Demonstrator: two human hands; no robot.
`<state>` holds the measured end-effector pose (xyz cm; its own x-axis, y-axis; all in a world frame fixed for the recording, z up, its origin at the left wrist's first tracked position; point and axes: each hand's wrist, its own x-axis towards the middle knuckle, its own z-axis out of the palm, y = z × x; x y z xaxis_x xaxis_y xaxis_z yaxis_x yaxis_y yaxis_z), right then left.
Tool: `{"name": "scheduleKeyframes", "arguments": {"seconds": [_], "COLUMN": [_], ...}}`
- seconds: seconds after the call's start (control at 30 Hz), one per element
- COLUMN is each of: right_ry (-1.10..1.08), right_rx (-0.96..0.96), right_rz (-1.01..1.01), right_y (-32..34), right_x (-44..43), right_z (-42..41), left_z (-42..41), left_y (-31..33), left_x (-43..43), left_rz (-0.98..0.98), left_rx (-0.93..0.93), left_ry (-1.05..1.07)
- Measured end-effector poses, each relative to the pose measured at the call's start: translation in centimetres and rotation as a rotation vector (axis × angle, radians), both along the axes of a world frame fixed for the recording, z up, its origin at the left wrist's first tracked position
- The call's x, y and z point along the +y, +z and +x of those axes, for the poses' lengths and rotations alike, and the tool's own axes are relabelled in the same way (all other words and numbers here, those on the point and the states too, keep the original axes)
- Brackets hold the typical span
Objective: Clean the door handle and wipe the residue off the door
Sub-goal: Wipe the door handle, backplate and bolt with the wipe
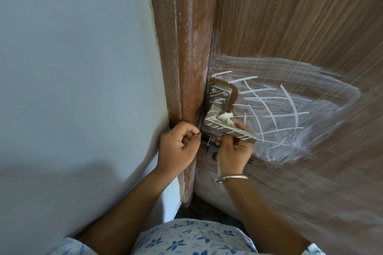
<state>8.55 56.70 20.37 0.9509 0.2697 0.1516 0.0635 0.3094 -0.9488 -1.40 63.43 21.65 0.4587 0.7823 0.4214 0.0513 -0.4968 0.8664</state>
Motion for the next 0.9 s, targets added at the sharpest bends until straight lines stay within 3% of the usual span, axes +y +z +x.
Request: {"name": "scheduleKeyframes", "arguments": {"seconds": [0.17, 0.57, 0.73, 0.9], "right_ry": [0.002, -0.011, -0.091, -0.048], "right_rx": [-0.249, -0.47, -0.351, 0.007], "right_rz": [-0.145, -0.118, -0.134, -0.23], "right_y": [-1.4, -2.3, -1.6, -2.0], "right_x": [0.0, 0.7, 0.9, 0.4], "right_z": [-0.6, 0.3, 0.8, 0.1], "left_z": [0.0, -0.1, 0.1, 0.1], "left_y": [0.0, 0.3, 0.4, 0.2], "left_x": [-0.1, -0.4, -0.5, -0.4], "left_rz": [-0.014, 0.005, 0.014, 0.029], "left_rx": [0.003, 0.023, 0.022, 0.029], "left_ry": [-0.003, -0.006, -0.001, 0.009]}}
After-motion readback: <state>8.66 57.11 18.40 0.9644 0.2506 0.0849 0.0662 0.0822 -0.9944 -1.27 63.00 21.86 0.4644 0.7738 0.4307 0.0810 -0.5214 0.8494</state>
